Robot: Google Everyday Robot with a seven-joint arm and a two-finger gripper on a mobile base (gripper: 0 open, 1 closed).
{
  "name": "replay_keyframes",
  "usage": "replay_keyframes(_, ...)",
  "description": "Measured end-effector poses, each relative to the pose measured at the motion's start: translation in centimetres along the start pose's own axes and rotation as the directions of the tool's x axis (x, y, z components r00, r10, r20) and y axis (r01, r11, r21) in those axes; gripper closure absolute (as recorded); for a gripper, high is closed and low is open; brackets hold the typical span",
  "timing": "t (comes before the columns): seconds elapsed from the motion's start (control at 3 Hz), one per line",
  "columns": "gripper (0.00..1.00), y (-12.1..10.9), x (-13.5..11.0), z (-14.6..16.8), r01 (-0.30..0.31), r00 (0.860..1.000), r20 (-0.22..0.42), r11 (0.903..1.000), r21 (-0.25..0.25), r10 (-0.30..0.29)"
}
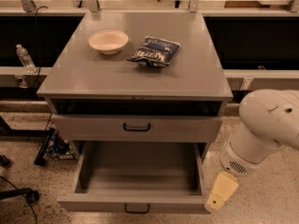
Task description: Close middle drawer
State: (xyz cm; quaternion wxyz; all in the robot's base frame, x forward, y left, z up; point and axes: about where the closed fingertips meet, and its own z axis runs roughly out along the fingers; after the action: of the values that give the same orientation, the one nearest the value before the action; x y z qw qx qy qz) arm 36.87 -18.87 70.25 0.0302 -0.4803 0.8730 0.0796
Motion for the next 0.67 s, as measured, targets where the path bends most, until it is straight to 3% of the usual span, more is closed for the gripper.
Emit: replay_keyframes(0.67,0.00,-1.0,2.6,7.7,-0.163,0.987,-0.018,0.9825,-0.091,0.162)
